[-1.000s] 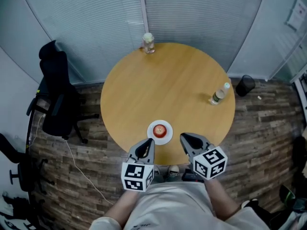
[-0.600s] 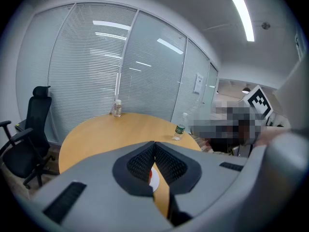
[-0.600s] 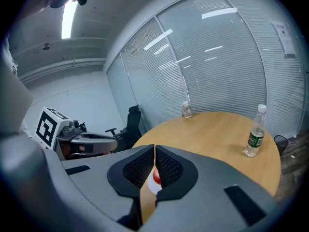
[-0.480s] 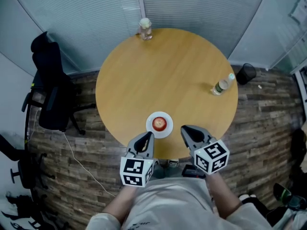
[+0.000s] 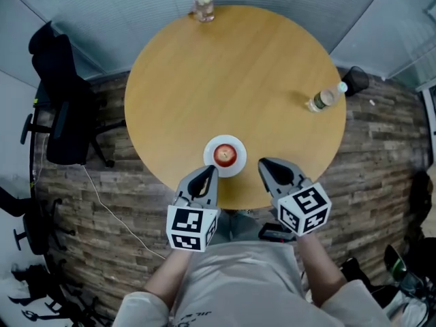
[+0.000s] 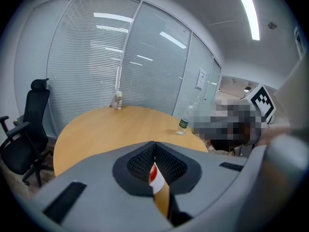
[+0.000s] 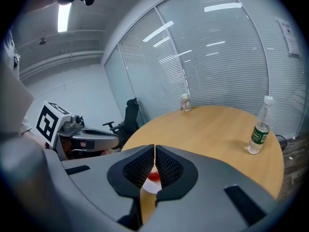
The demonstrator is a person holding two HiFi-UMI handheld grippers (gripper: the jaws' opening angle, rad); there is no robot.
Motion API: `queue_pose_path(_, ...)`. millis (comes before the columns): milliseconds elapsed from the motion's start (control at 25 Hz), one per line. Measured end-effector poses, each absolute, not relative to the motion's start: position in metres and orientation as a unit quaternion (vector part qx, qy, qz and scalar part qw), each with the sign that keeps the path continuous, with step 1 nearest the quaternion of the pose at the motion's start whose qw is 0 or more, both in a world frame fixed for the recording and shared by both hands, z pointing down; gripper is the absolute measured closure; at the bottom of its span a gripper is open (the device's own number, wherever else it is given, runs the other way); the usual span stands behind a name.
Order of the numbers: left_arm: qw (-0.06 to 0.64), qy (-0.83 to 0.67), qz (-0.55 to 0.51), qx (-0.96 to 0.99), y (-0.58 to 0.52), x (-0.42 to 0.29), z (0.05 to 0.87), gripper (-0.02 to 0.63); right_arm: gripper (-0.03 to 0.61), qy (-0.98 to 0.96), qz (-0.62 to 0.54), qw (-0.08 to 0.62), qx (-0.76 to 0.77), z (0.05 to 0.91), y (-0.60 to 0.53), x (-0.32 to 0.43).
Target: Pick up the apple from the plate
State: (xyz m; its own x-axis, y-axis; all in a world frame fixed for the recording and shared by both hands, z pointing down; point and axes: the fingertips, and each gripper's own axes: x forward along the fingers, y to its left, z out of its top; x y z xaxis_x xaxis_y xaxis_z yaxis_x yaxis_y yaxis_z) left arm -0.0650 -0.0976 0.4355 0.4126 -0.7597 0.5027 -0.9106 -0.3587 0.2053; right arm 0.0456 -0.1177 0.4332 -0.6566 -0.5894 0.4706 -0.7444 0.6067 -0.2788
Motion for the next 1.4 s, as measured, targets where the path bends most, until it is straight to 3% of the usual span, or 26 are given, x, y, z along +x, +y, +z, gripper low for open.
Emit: queue_pose_path(1400,0.269,-0.494,0.22,0.797,-0.111,-0.066,0.517,0.598,0.547,-0.859,0.284,0.206,0.372,0.497,-0.133,0.043)
